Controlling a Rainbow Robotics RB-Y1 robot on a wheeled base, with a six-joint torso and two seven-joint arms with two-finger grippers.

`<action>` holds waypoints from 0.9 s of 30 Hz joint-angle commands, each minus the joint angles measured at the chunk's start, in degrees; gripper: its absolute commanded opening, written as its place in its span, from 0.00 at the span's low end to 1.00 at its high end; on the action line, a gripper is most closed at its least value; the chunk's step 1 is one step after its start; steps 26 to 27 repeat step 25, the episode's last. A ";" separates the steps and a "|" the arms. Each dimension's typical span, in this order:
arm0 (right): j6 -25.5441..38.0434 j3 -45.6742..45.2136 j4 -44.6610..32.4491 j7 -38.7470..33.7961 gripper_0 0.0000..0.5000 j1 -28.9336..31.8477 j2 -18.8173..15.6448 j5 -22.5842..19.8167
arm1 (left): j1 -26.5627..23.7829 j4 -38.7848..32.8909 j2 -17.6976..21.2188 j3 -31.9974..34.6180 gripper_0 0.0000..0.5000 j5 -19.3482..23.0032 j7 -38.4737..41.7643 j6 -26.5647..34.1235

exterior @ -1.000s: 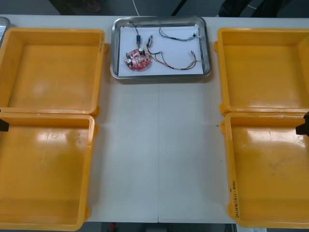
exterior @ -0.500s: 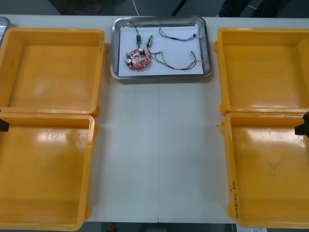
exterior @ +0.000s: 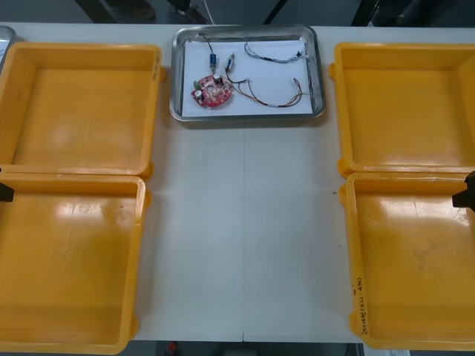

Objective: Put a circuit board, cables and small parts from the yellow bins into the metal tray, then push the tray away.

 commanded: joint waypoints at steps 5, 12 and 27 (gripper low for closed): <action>0.17 -0.96 -0.54 0.82 1.00 0.06 -1.02 -0.45 | 0.78 -1.23 2.72 1.54 1.00 0.39 1.24 0.36; 0.17 -0.96 -0.54 0.82 1.00 0.06 -1.02 -0.45 | 0.78 -1.23 2.72 1.54 1.00 0.39 1.24 0.36; 0.17 -0.96 -0.54 0.82 1.00 0.06 -1.02 -0.45 | 0.78 -1.23 2.72 1.54 1.00 0.39 1.24 0.36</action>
